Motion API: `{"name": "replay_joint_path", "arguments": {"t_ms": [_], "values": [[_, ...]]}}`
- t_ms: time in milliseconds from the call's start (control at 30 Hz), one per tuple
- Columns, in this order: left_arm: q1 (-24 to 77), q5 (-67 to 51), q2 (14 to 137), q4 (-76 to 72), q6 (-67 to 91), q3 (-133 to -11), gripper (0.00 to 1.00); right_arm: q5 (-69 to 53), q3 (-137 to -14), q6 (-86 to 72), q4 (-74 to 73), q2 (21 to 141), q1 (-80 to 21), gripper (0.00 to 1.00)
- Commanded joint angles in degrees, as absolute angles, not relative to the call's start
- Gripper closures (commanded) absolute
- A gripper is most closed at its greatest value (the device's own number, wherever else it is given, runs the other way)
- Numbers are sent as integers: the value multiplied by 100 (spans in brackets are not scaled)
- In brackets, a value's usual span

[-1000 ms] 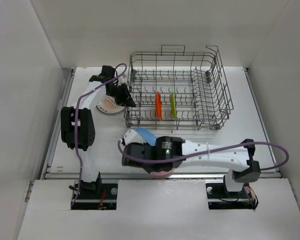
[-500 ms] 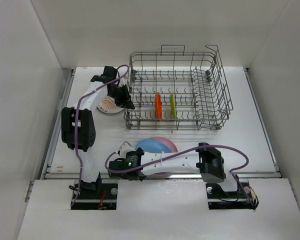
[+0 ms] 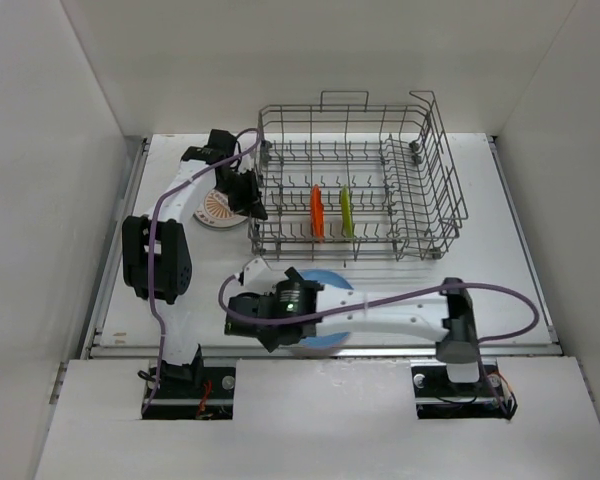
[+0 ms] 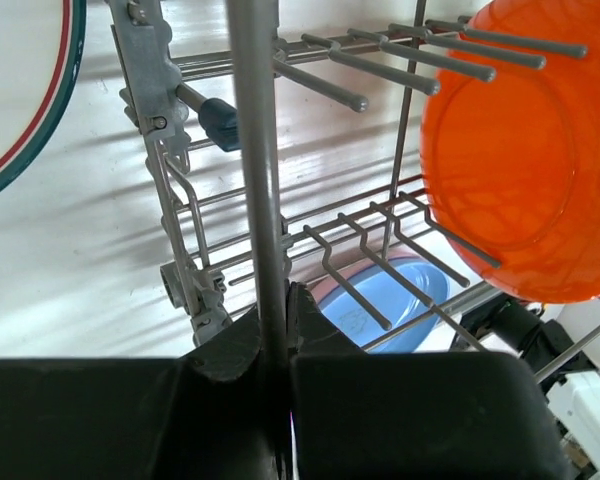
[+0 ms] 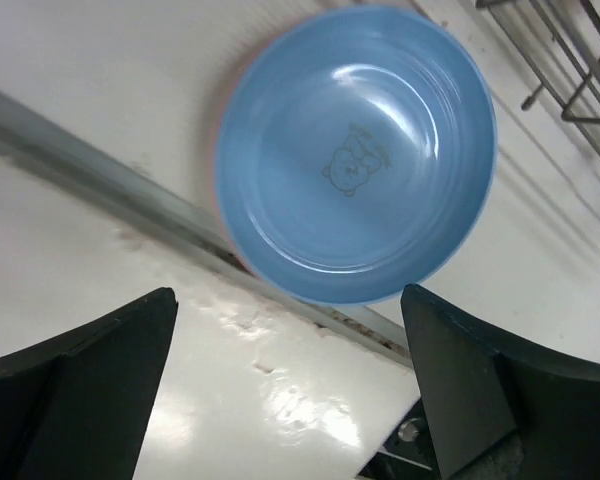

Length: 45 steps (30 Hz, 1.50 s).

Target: Unload the plates from the dish rack

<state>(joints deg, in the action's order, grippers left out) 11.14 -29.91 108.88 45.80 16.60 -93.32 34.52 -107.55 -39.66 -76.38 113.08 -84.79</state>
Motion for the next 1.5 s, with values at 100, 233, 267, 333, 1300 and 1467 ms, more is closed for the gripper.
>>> {"name": "replay_joint_path", "arguments": {"t_ms": [100,233,267,333,1300,1467], "values": [[1072,-2875,10635,5194,1161,-10045,100,2509,-10683,-3639,-5651,9319,-7791,0],[1072,-2549,10573,5308,1108,-10116,92,2110,-10257,-3481,-4677,8395,-6212,0],[1072,-2488,10573,5309,1107,-10116,81,2109,-10309,-3428,-4676,8333,-5892,0],[1072,-2339,10512,5309,1107,-10116,69,1935,-10511,-3218,-4676,8332,-5311,0],[2953,-571,11310,6319,-62,-12682,26,1018,-10545,-2585,-4764,10424,-3243,100],[3138,-396,11671,6267,70,-12806,26,1660,-11240,-2365,-5062,9932,-3243,100]]}}
